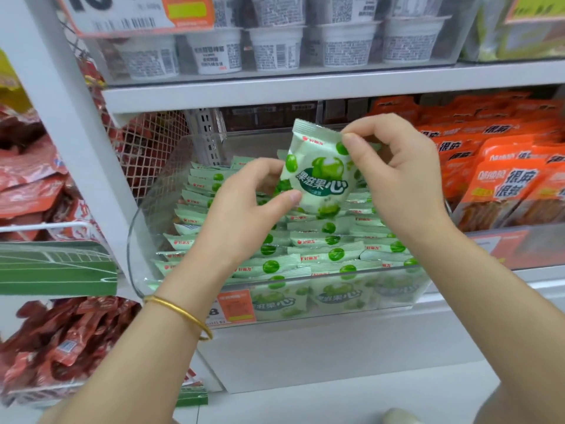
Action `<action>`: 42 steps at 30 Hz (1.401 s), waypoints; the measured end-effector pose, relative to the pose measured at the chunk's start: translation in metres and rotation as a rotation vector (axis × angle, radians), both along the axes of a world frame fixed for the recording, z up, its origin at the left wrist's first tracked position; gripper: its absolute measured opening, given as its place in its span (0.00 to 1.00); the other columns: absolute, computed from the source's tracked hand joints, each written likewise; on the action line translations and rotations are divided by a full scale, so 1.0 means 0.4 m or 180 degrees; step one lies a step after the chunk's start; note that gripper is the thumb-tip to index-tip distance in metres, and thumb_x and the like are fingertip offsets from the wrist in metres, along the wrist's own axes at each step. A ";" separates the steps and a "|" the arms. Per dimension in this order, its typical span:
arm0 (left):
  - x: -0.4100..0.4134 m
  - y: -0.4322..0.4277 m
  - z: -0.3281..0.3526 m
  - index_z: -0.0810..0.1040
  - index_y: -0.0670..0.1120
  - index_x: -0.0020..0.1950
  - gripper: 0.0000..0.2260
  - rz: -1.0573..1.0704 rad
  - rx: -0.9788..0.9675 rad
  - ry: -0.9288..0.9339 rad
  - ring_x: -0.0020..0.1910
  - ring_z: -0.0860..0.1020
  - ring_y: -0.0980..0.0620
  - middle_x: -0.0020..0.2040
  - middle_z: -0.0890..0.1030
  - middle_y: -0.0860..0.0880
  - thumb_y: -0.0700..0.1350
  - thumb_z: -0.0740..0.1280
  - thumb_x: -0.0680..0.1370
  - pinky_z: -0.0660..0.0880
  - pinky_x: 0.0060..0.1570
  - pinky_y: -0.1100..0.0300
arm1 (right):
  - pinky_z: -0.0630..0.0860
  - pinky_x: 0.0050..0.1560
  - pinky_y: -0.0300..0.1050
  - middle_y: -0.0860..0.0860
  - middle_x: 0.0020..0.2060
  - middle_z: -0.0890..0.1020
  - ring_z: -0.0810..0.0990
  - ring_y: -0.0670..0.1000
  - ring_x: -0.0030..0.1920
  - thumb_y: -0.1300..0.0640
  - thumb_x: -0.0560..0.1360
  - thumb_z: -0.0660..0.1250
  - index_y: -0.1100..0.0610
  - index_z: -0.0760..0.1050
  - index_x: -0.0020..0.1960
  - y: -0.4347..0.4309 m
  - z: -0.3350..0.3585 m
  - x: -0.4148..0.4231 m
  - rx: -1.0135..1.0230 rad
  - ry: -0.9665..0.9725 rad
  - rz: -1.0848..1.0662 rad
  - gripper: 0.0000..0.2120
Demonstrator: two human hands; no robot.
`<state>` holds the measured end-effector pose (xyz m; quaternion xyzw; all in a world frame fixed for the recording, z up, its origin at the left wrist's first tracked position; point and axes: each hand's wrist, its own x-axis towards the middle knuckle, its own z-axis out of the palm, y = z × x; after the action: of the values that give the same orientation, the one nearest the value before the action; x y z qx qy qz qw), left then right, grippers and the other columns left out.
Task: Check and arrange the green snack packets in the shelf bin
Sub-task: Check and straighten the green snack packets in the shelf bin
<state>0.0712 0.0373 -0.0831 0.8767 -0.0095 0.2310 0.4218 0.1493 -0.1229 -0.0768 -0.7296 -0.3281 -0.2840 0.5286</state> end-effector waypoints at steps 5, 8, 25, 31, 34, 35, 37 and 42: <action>-0.012 -0.006 0.008 0.78 0.49 0.52 0.07 -0.0147 -0.0817 0.0040 0.42 0.81 0.61 0.46 0.84 0.54 0.39 0.68 0.76 0.77 0.46 0.68 | 0.74 0.48 0.34 0.42 0.47 0.78 0.76 0.37 0.45 0.62 0.77 0.63 0.48 0.75 0.56 -0.008 -0.001 -0.005 0.0176 0.0626 0.0719 0.12; -0.017 -0.008 0.011 0.78 0.49 0.49 0.07 -0.0212 -0.1254 0.0076 0.41 0.81 0.62 0.45 0.84 0.53 0.38 0.67 0.77 0.75 0.43 0.72 | 0.79 0.52 0.50 0.47 0.62 0.77 0.80 0.50 0.53 0.59 0.78 0.63 0.46 0.70 0.66 -0.009 -0.002 -0.010 -0.0016 0.0771 0.1214 0.18; -0.025 0.008 0.016 0.75 0.44 0.61 0.17 -0.0859 -0.1426 0.0342 0.48 0.81 0.52 0.55 0.83 0.47 0.33 0.68 0.73 0.78 0.44 0.65 | 0.80 0.39 0.47 0.46 0.43 0.84 0.82 0.47 0.42 0.61 0.79 0.61 0.50 0.78 0.54 0.000 0.001 -0.003 0.0721 0.1844 0.1444 0.11; -0.023 0.010 0.013 0.74 0.44 0.63 0.18 -0.0848 -0.1370 0.0356 0.49 0.80 0.53 0.55 0.82 0.48 0.32 0.67 0.74 0.77 0.44 0.65 | 0.80 0.37 0.48 0.47 0.42 0.84 0.81 0.48 0.41 0.63 0.79 0.60 0.51 0.78 0.53 -0.004 0.001 -0.003 0.0729 0.1886 0.1488 0.11; -0.019 0.008 0.002 0.73 0.49 0.64 0.20 -0.0454 -0.1086 0.0210 0.52 0.79 0.56 0.55 0.80 0.52 0.36 0.69 0.74 0.75 0.49 0.66 | 0.80 0.31 0.44 0.50 0.42 0.83 0.82 0.49 0.38 0.66 0.77 0.62 0.53 0.77 0.53 -0.005 0.003 -0.008 0.0723 0.1897 0.1374 0.11; -0.017 0.008 -0.003 0.73 0.52 0.64 0.21 -0.0135 -0.0709 0.0040 0.54 0.77 0.56 0.56 0.77 0.55 0.39 0.71 0.73 0.74 0.53 0.65 | 0.79 0.29 0.44 0.52 0.44 0.82 0.82 0.49 0.37 0.67 0.77 0.63 0.54 0.77 0.53 -0.005 0.004 -0.009 0.0726 0.1891 0.1306 0.11; -0.019 0.003 -0.007 0.72 0.58 0.62 0.20 0.0377 0.0143 -0.0352 0.57 0.72 0.53 0.55 0.70 0.60 0.48 0.72 0.72 0.71 0.58 0.58 | 0.80 0.29 0.44 0.56 0.48 0.80 0.83 0.49 0.38 0.67 0.76 0.64 0.56 0.76 0.53 -0.004 0.005 -0.012 0.0762 0.1889 0.1225 0.10; -0.023 -0.027 -0.017 0.71 0.59 0.64 0.28 0.0215 0.0693 -0.0237 0.59 0.64 0.56 0.54 0.67 0.59 0.66 0.63 0.66 0.63 0.56 0.69 | 0.79 0.33 0.43 0.60 0.49 0.79 0.83 0.50 0.39 0.65 0.75 0.66 0.59 0.74 0.53 0.001 0.012 -0.028 0.0865 0.1956 0.1386 0.08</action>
<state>0.0621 0.0265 -0.0900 0.9080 -0.0207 0.2751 0.3154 0.1380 -0.1224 -0.0722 -0.6174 -0.2611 0.0253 0.7417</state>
